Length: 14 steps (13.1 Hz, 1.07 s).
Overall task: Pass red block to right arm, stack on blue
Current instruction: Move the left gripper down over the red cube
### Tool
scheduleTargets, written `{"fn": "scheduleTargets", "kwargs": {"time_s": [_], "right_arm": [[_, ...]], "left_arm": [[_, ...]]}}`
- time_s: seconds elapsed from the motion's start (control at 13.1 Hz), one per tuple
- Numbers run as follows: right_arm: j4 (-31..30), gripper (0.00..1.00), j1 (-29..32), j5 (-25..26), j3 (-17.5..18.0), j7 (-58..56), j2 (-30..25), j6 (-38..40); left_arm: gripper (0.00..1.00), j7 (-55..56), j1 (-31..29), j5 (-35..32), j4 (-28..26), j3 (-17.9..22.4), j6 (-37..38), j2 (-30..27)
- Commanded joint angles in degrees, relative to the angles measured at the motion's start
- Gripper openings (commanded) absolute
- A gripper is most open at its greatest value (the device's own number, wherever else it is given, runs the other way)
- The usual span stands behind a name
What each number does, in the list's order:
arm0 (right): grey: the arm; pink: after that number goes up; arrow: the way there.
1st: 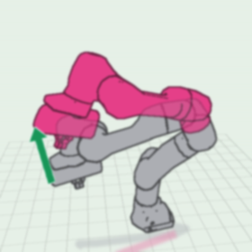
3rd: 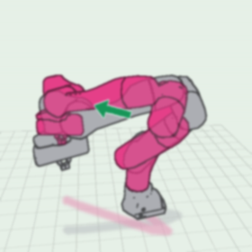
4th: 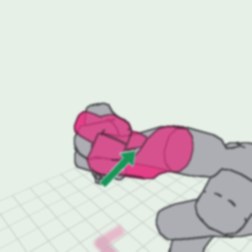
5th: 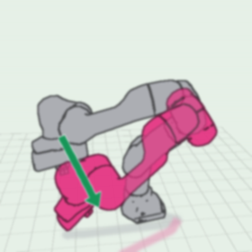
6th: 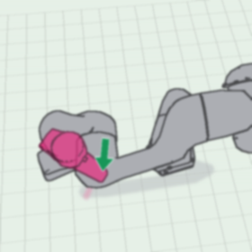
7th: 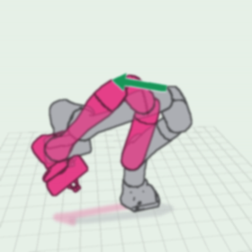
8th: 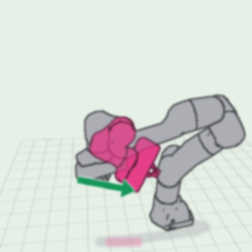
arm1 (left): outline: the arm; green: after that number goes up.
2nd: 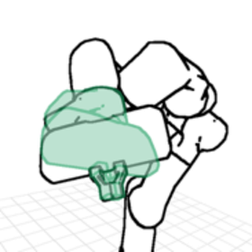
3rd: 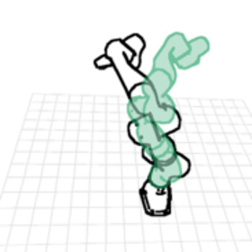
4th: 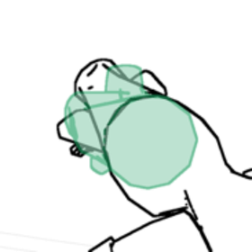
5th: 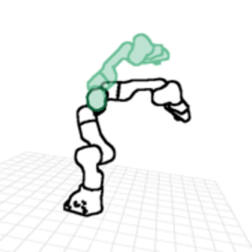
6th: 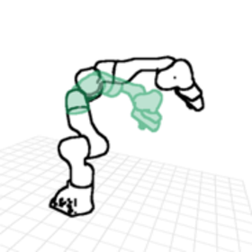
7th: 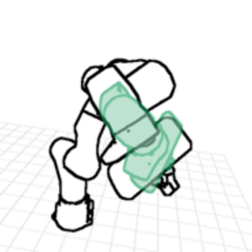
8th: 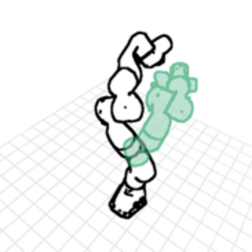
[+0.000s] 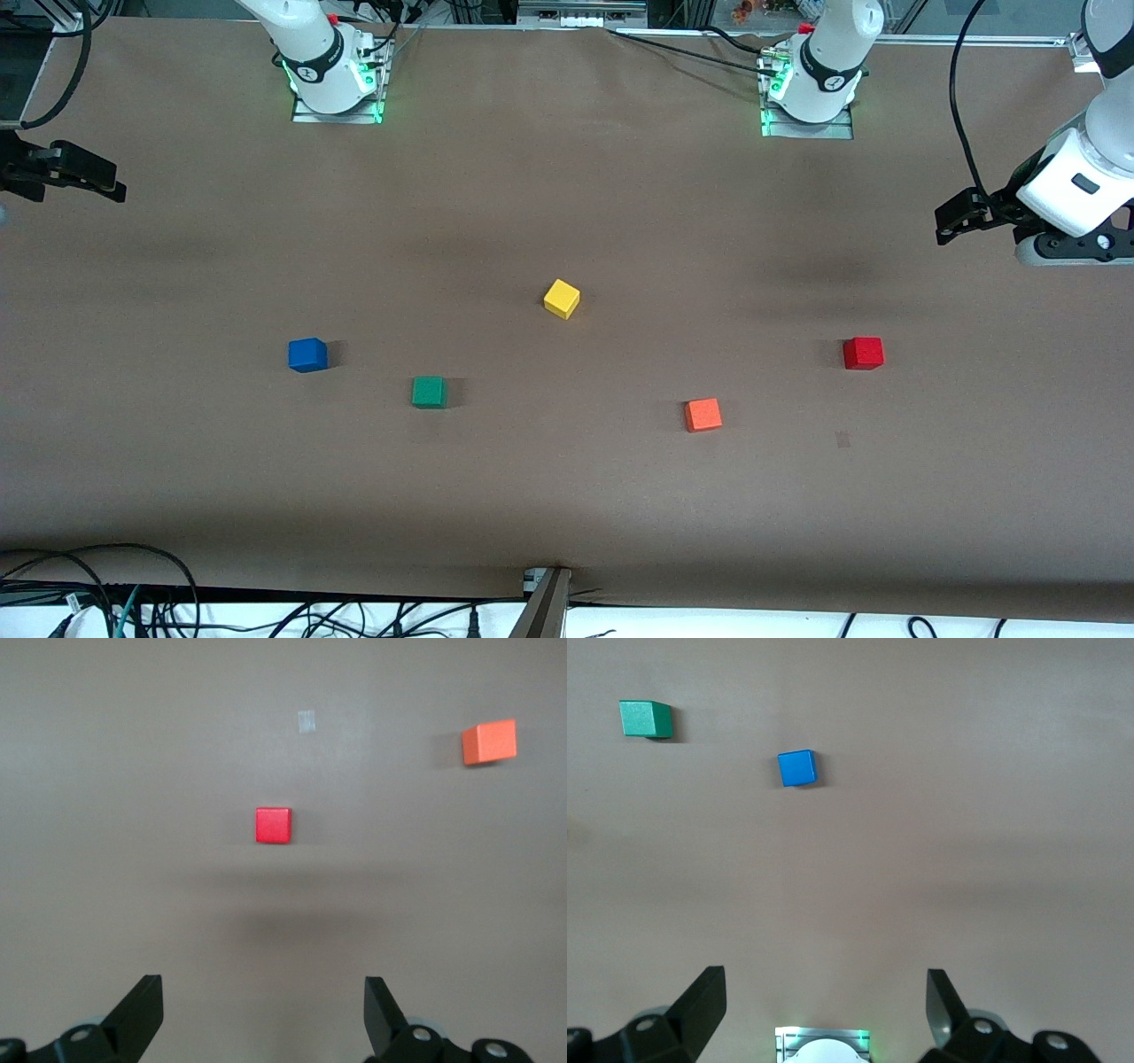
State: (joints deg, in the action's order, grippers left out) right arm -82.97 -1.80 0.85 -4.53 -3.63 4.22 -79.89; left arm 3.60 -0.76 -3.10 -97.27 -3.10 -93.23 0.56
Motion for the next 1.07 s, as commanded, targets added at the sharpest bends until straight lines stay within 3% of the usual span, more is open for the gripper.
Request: {"fn": "scheduleTargets", "kwargs": {"time_s": [0.0,0.46,0.77,1.0], "right_arm": [[1.3,1.0,0.4,0.3,0.0,-0.9,0.6,0.0],[1.3,1.0,0.4,0.2,0.0,-0.9,0.6,0.0],[1.3,1.0,0.4,0.2,0.0,-0.9,0.6,-0.1],[1.3,1.0,0.4,0.2,0.0,-0.9,0.6,-0.1]], "left_arm": [[1.0,-1.2,0.1,1.0,-1.5,0.3,0.0,1.1],[1.0,-1.3,-1.5,1.0,-3.5,0.3,-17.3,11.1],[1.0,-1.4,-1.8,1.0,-14.7,0.3,-37.8,15.3],[1.0,-1.7,-2.1,0.9,-20.1,0.2,-45.4,18.5]]}}
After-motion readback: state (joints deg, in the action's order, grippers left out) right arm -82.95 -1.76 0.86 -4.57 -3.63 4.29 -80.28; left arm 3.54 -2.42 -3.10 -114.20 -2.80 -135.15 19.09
